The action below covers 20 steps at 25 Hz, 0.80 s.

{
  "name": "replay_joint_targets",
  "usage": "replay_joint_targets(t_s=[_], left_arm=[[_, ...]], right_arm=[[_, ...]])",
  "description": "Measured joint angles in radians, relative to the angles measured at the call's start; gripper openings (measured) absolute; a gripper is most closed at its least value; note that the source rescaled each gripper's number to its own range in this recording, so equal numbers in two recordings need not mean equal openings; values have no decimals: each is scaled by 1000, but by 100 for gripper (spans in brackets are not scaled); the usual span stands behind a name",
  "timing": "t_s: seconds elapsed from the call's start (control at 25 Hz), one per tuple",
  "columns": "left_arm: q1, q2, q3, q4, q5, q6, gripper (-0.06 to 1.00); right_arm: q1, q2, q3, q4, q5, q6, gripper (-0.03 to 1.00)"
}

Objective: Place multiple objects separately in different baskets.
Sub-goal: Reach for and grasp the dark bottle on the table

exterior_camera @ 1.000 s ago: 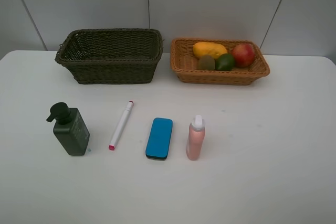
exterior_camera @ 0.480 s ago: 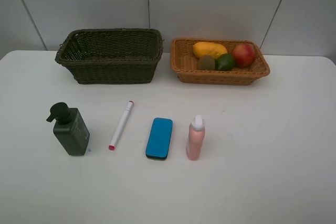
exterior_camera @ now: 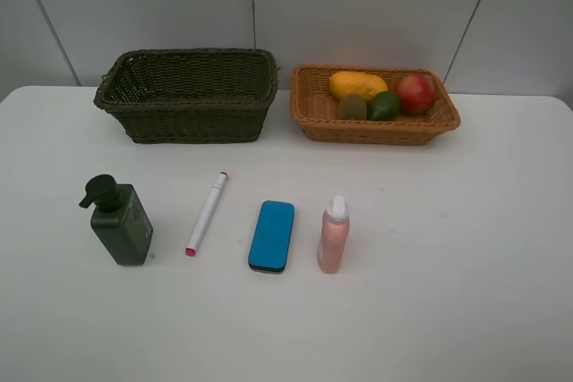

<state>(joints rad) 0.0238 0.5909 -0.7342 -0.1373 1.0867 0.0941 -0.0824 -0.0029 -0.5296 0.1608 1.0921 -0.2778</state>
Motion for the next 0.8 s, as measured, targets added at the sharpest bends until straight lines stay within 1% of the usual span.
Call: replay_joint_targets(t_s=[0.32, 0.52, 0.8], left_arm=[[0, 217, -16, -62, -3, -3, 100], [0, 335, -16, -114, -35, 19, 100], [0, 440, -16, -138, -82, 39, 100]], right_arm=[[0, 0, 0, 0, 0, 0, 100], [0, 0, 0, 0, 0, 0, 100], [0, 0, 0, 0, 0, 0, 100]])
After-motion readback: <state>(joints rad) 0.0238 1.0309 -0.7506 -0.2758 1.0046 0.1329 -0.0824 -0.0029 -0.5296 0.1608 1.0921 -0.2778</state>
